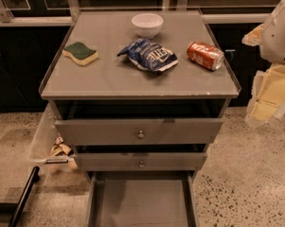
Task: Place blue chip bag into bottom drawer
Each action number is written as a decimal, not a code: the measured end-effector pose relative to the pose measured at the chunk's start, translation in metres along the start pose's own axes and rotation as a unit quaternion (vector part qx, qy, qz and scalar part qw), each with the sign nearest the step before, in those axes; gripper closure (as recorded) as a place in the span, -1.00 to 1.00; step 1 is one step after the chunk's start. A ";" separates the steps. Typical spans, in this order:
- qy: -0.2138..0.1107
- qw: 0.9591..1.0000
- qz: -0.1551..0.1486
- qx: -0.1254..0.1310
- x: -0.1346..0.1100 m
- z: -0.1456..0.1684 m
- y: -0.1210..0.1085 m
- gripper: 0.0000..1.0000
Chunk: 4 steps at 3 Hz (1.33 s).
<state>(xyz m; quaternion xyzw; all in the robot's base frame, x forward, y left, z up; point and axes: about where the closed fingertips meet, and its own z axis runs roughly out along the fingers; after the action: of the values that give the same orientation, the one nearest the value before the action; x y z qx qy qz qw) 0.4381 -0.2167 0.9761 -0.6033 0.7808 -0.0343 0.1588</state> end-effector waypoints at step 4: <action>-0.025 0.999 -0.029 0.001 -0.037 0.042 -0.064 -1.00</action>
Offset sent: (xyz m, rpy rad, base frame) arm 0.0223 0.0043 -0.0017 0.0352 -0.0281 0.0151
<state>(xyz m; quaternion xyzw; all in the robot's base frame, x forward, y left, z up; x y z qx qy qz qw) 0.5183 -0.1927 0.9597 -0.6262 0.7586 -0.0251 0.1779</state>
